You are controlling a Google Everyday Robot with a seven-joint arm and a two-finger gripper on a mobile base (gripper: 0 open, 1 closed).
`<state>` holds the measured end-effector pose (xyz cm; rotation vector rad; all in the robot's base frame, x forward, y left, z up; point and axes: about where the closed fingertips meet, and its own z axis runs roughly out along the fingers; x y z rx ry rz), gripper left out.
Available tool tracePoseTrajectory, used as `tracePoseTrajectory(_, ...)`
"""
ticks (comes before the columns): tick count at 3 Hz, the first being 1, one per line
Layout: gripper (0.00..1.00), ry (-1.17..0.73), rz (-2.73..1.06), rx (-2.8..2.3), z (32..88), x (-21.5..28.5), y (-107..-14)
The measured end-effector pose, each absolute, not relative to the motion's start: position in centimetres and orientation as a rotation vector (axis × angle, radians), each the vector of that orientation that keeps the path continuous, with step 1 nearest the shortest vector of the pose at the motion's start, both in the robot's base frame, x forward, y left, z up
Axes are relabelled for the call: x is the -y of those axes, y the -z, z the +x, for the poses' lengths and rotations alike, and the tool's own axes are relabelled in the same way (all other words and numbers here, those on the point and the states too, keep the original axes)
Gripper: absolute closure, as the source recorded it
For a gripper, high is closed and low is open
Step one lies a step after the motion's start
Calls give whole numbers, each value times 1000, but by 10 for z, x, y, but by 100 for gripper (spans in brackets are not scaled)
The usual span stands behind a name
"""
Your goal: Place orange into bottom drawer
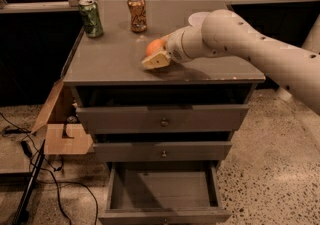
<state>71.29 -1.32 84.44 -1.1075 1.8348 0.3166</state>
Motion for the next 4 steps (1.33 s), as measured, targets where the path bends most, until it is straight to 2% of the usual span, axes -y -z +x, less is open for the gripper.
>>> tracePoseTrajectory(1, 62, -317, -1108, -1835, 713, 13, -844)
tracePoseTrajectory(2, 93, -318, -1112, -1831, 709, 13, -847)
tracePoseTrajectory(3, 100, -327, -1149, -1799, 681, 10, -865)
tracePoseTrajectory(4, 100, -313, -1178, -1730, 630, 11, -892)
